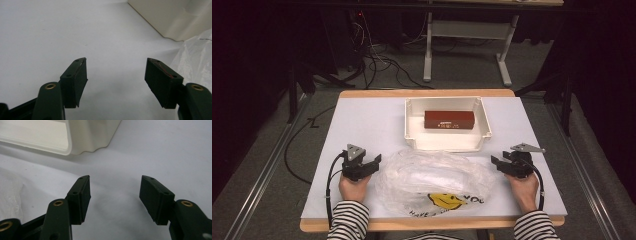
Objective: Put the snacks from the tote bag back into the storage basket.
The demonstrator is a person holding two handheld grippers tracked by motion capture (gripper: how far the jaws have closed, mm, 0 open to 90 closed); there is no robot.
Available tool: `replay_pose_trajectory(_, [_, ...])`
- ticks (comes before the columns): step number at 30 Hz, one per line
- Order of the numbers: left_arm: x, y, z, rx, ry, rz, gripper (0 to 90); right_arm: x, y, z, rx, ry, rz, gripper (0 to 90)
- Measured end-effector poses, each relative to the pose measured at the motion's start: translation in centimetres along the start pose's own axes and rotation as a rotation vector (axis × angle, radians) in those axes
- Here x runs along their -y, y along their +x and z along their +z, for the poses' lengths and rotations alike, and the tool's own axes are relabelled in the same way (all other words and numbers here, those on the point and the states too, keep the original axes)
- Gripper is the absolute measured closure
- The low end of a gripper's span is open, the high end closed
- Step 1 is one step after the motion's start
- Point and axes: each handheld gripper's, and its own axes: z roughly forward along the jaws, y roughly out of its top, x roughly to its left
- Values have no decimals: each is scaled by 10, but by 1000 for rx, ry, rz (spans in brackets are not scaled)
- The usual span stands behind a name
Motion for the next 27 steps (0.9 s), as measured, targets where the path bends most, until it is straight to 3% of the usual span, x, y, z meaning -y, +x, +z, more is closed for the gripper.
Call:
replay_pose_trajectory(10, [3, 0, 3, -16, 12, 4, 338, 1, 4, 1, 40, 2, -12, 437])
replay_pose_trajectory(17, [5, -10, 1, -66, 1, 75, 337, 2, 11, 1, 86, -5, -68, 437])
replay_pose_trajectory(22, [6, -6, -1, -45, -13, 30, 336, 3, 12, 1, 93, -14, -76, 431])
replay_pose_trajectory(27, [6, -5, -2, -41, -15, 20, 334, 3, 11, 0, 89, -16, -74, 425])
